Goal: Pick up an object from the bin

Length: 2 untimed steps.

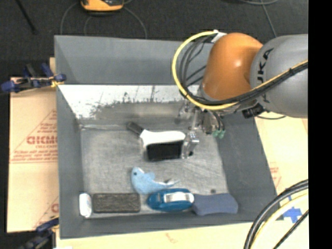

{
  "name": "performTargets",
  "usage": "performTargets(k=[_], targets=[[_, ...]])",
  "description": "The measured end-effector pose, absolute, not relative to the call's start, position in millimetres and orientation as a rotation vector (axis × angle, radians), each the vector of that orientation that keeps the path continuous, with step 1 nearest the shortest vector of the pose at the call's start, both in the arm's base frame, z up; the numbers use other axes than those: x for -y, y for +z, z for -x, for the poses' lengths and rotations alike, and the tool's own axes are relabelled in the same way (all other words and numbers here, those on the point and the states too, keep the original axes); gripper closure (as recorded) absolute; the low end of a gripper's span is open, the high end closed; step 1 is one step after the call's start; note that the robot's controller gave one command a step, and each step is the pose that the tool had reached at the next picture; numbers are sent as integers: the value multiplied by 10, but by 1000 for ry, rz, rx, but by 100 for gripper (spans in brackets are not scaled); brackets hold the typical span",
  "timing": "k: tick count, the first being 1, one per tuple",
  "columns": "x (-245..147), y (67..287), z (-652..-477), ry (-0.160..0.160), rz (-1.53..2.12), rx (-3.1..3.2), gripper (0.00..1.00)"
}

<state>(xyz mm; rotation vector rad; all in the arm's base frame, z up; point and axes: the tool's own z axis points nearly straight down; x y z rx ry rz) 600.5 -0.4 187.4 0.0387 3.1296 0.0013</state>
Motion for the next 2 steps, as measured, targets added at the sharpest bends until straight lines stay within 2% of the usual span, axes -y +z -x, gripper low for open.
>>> performTargets(k=[1, 2], targets=[[-32, 1466, -6138, -1, -23, -3142, 0], [-94, 1531, -6198, 1, -73, -3133, 0]])
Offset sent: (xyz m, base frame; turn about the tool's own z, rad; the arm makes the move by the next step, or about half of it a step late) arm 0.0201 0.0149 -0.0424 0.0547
